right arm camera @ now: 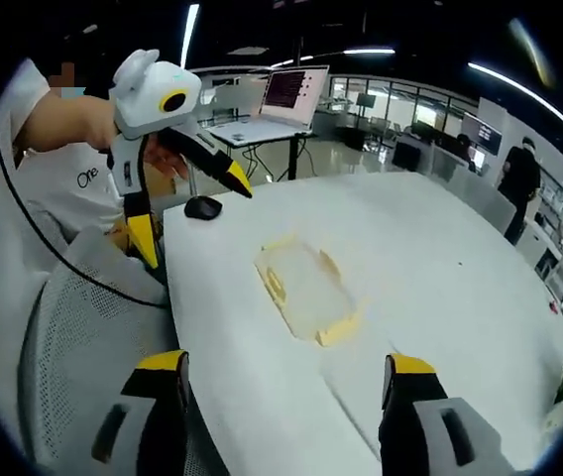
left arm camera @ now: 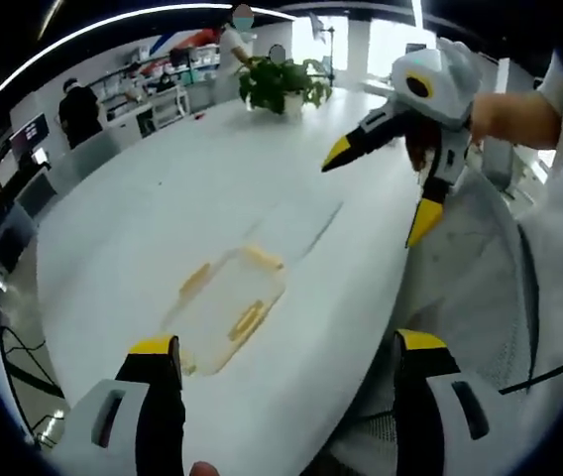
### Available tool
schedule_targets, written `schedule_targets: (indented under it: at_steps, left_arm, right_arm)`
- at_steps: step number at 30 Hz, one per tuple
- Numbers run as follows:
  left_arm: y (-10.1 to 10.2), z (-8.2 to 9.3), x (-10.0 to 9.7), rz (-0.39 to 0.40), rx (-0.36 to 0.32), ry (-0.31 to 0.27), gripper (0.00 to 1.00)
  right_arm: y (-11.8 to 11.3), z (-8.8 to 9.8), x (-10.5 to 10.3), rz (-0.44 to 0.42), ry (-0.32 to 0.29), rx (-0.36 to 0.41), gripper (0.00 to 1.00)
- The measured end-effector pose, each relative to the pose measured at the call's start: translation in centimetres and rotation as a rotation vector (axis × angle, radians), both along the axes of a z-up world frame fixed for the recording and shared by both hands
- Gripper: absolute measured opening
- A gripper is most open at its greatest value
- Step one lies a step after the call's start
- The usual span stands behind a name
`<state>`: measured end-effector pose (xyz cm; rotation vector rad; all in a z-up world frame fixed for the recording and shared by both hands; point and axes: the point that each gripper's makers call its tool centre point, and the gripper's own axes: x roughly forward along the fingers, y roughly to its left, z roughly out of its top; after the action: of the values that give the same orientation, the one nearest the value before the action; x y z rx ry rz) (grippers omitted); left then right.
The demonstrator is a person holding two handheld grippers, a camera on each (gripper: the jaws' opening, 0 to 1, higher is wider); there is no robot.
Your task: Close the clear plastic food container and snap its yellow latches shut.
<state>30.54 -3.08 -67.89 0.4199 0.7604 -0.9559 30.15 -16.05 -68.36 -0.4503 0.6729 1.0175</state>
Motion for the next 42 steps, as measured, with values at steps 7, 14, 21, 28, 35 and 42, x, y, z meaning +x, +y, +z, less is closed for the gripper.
schedule_targets:
  at_steps: [7, 14, 21, 28, 35, 42]
  left_arm:
    - [0.8, -0.5, 1.1, -0.004, 0.014, 0.010, 0.87]
    - [1.4, -1.2, 2.4, -0.024, 0.020, 0.001, 0.86]
    - [2.5, -2.2, 3.6, -0.054, 0.057, 0.002, 0.87]
    - [3.2, -2.9, 4.5, -0.096, 0.083, 0.001, 0.87]
    - [4.1, -3.7, 5.5, -0.109, 0.086, 0.029, 0.87]
    - [4.6, -4.4, 6.2, -0.155, 0.112, 0.024, 0.86]
  right_arm:
    - [1.1, -0.5, 1.0, 0.065, -0.002, -0.024, 0.79]
    - [1.3, -1.2, 1.9, 0.112, -0.012, -0.058, 0.76]
    - [1.5, -1.6, 3.1, 0.121, 0.003, -0.069, 0.75]
    - [1.9, -2.1, 3.9, 0.151, 0.011, -0.074, 0.72]
    - [2.5, -2.4, 4.9, 0.167, 0.008, -0.078, 0.71]
    - [2.9, -2.9, 5.5, 0.187, 0.019, -0.085, 0.69]
